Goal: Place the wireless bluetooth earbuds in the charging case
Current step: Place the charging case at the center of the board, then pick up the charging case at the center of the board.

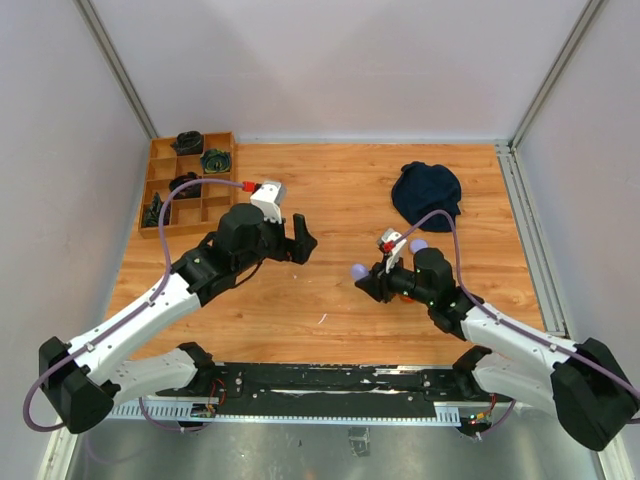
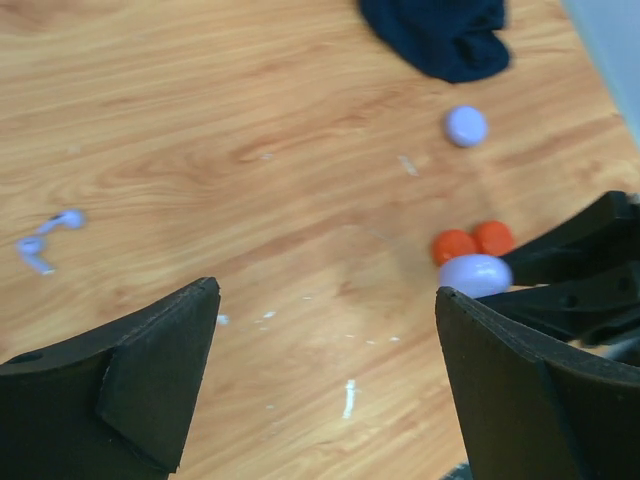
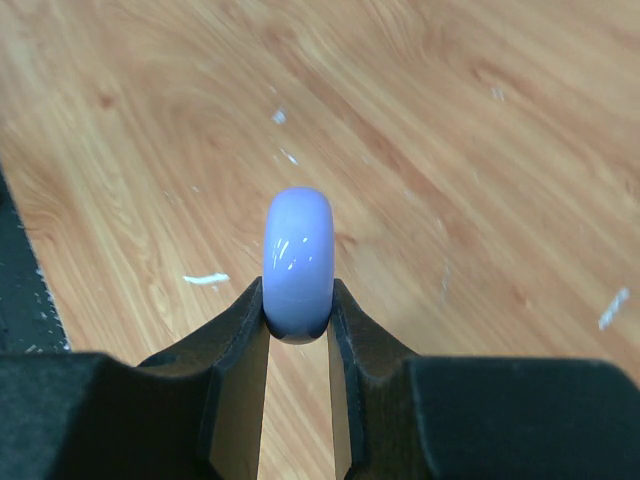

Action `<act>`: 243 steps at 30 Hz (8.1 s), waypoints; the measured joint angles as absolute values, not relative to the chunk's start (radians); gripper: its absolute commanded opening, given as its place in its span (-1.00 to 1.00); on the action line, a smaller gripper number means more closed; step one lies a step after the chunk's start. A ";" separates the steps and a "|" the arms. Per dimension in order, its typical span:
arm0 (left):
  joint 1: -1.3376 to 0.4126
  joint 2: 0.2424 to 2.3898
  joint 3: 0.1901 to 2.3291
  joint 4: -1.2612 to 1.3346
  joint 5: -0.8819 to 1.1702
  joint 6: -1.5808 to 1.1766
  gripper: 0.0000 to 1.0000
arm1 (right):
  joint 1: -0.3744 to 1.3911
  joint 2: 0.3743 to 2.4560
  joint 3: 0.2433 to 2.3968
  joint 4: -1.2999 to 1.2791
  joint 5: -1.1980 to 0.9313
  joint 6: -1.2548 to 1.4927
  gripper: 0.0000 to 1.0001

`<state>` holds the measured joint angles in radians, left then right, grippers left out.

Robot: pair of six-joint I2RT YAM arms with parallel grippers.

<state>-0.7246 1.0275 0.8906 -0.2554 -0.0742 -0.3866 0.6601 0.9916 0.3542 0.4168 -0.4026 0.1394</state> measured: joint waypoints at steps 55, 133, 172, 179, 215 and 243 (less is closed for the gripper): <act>-0.646 0.934 0.774 -0.286 -0.537 -0.150 0.91 | 0.542 1.243 0.735 -0.286 -0.170 0.197 0.18; -0.590 0.929 0.773 -0.286 -0.459 -0.162 0.91 | 0.249 1.700 0.992 -0.314 -0.170 -0.053 0.13; -0.584 0.902 0.717 -0.096 0.072 -0.555 0.89 | 0.697 1.262 0.825 -0.065 -0.087 0.090 -0.06; -0.628 0.936 0.660 0.007 0.141 -0.634 0.80 | 0.794 1.190 0.753 0.051 -0.066 0.106 -0.06; -0.709 1.103 0.622 0.234 0.230 -0.695 0.01 | 0.904 1.131 0.636 0.344 -0.061 0.096 -0.03; -0.711 1.084 0.691 0.108 0.286 -0.450 -0.72 | 0.867 1.020 0.587 0.379 -0.194 0.004 0.50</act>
<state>-0.7113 1.0836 0.6914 0.1078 0.2855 -0.4496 0.8669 1.0203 0.5873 0.3794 -0.1936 0.0040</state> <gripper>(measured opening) 0.296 0.736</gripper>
